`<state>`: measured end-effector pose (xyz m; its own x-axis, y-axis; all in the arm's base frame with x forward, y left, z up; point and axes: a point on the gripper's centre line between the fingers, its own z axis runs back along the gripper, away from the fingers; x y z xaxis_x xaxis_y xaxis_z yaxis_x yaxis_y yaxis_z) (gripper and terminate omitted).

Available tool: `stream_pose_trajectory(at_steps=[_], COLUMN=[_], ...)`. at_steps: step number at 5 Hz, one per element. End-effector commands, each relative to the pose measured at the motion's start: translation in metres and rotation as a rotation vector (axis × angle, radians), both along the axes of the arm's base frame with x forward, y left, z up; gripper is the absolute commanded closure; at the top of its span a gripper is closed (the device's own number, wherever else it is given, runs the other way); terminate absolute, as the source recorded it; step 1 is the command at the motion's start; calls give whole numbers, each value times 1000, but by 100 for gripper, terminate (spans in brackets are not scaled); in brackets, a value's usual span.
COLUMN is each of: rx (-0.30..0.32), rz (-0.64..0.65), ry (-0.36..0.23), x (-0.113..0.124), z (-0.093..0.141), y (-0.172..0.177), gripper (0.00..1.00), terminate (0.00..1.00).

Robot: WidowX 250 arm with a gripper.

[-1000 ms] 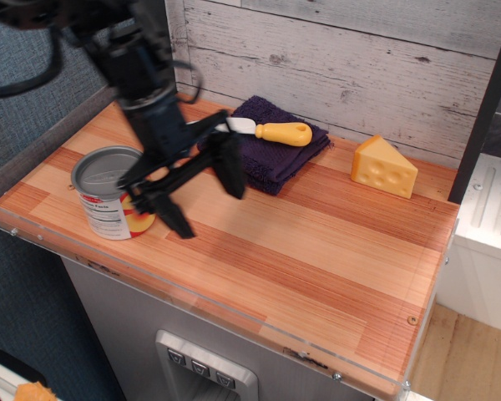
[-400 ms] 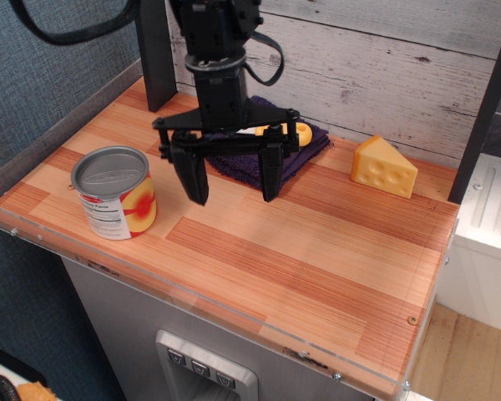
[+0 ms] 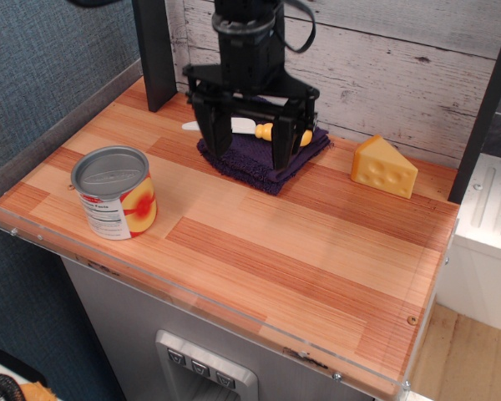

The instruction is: Move the can towards the lower left corner of table.

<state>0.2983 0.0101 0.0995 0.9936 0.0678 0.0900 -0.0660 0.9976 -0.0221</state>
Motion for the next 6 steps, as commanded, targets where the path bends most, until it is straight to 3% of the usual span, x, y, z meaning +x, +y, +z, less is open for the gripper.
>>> stream_pose_trajectory(at_steps=[1,3,5,6], rx=[-10,-26,-22,-22], rz=[-91,-178,-156,-156], ry=[-90,-107,-112,-112], x=[11,18,16,16], z=[45,59,70,70], y=[-28,-58,-59,-59], gripper=[0,0,0,0], terminate=[0,0,0,100])
